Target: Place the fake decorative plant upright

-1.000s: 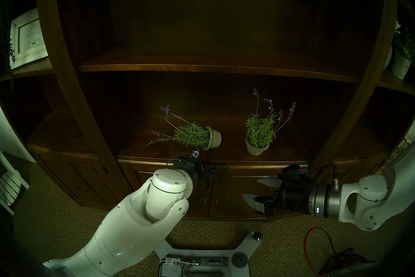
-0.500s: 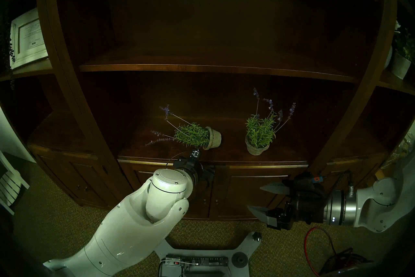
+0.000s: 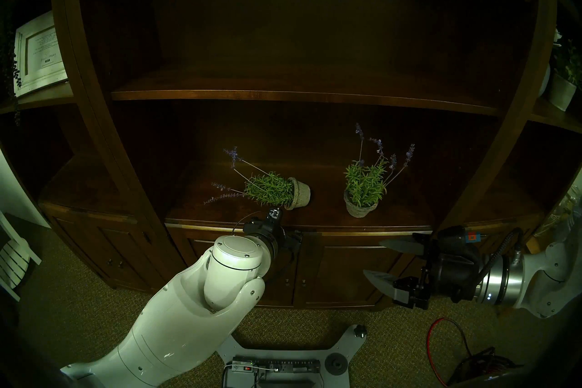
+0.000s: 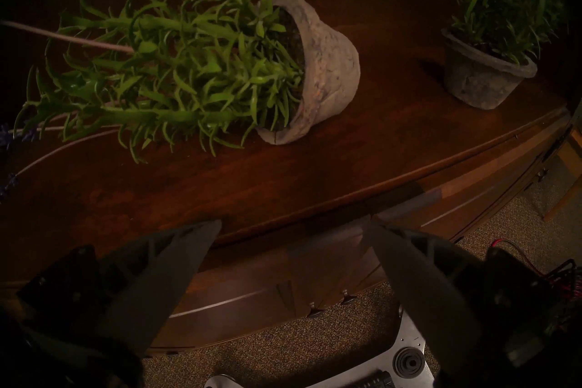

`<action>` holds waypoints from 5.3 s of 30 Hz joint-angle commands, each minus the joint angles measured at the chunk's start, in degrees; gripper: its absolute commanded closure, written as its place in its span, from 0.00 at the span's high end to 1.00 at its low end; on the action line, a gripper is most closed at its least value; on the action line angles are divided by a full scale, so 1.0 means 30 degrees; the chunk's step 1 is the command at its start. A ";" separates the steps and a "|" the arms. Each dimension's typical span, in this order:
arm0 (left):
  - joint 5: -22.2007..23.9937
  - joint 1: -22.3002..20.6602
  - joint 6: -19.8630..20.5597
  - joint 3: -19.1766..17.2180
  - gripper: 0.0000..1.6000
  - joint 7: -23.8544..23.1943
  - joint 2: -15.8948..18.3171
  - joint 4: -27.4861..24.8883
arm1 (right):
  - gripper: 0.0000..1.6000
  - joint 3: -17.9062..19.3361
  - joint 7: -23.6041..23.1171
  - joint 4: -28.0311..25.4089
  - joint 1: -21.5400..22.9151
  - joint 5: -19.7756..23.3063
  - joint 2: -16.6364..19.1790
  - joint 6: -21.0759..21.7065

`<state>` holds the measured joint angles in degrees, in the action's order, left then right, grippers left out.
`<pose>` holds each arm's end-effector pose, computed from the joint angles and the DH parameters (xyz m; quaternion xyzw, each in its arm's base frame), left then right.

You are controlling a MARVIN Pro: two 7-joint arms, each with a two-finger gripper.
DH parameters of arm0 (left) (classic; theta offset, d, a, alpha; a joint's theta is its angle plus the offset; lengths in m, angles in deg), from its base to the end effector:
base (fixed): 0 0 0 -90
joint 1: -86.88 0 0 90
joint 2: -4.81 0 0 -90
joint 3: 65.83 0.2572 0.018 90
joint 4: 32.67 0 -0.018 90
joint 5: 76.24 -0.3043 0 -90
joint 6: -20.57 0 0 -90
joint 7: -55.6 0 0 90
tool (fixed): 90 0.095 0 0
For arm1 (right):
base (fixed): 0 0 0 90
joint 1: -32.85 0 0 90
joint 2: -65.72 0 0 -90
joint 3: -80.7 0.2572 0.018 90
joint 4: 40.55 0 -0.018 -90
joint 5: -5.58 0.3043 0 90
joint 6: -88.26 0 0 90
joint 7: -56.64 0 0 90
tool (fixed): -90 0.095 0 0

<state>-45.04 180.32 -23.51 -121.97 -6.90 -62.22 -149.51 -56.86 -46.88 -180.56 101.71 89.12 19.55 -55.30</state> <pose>0.3068 -0.1234 -0.2622 0.8809 -0.1700 0.4380 0.0574 0.1609 -0.0747 -0.1777 -0.7805 -0.3007 -0.4567 0.3029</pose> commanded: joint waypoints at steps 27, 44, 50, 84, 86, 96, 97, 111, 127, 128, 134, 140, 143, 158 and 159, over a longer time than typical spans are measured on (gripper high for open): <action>-0.0127 -0.0333 -0.0085 -0.0145 1.00 -0.0057 -0.0108 -0.0702 | 1.00 -0.2307 -0.0203 0.0003 0.1703 -0.3307 0.0177 -0.0480; 0.0454 -0.0886 -0.0110 -0.1060 1.00 -0.0156 -0.1014 -0.0736 | 1.00 -0.3232 -0.0205 0.0003 0.2637 -0.4086 0.0711 -0.0480; 0.0820 -0.1158 0.0052 -0.1362 1.00 -0.0220 -0.1204 -0.0699 | 1.00 -0.3464 -0.0169 0.0003 0.2858 -0.4279 0.0828 -0.0480; 0.2423 -0.3368 0.0514 -0.2241 1.00 -0.0275 -0.3136 0.2467 | 1.00 -0.4712 0.0383 0.0003 0.4182 -0.5598 0.1565 -0.0480; 0.2461 -0.3500 0.0494 -0.2254 1.00 -0.0264 -0.3234 0.2633 | 1.00 -0.4769 0.0417 0.0003 0.4245 -0.5668 0.1601 -0.0480; 0.2651 -0.4299 0.0401 -0.2762 1.00 -0.0258 -0.3478 0.3120 | 1.00 -0.5012 0.0565 0.0003 0.4509 -0.5966 0.1759 -0.0480; 0.2654 -0.4387 0.0412 -0.2798 1.00 -0.0250 -0.3489 0.3187 | 1.00 -0.5038 0.0581 0.0003 0.4537 -0.5998 0.1777 -0.0480; 0.2672 -0.5109 0.0535 -0.2943 0.75 -0.0257 -0.3757 0.3923 | 1.00 -0.5375 0.0781 0.0003 0.4887 -0.6390 0.1971 -0.0480; 0.2750 -0.4583 0.0452 -0.2989 0.39 -0.0453 -0.3645 0.4384 | 1.00 -0.5752 0.0989 0.0003 0.5262 -0.6811 0.2163 -0.0480; 0.2730 -0.4547 0.0438 -0.3011 0.19 -0.0465 -0.3616 0.4359 | 1.00 -0.5805 0.1018 0.0003 0.5315 -0.6870 0.2189 -0.0480; 0.2602 -0.4574 0.0464 -0.3076 0.00 -0.0475 -0.3430 0.4023 | 1.00 -0.5902 0.1070 0.0003 0.5413 -0.6977 0.2242 -0.0480; 0.2406 -0.4695 0.0604 -0.3039 0.00 -0.0454 -0.3306 0.3230 | 1.00 -0.5996 0.1131 0.0003 0.5514 -0.7088 0.2304 -0.0480; 0.2386 -0.4679 0.0728 -0.3046 0.00 -0.0461 -0.3279 0.2476 | 1.00 -0.6031 0.1160 0.0003 0.5554 -0.7137 0.2334 -0.0480; 0.2711 -0.3698 0.2426 -0.3497 1.00 -0.0102 -0.3245 -0.0004 | 1.00 -0.6231 0.1311 0.0003 0.5772 -0.7393 0.2454 -0.0480; 0.2783 -0.3645 0.2566 -0.3563 1.00 -0.0053 -0.3297 -0.0091 | 1.00 -0.6249 0.1323 0.0003 0.5789 -0.7414 0.2462 -0.0480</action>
<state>-37.61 169.26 -17.17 -131.46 -7.62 -71.57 -145.91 -75.61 -42.93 -180.49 118.10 67.19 26.98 -55.82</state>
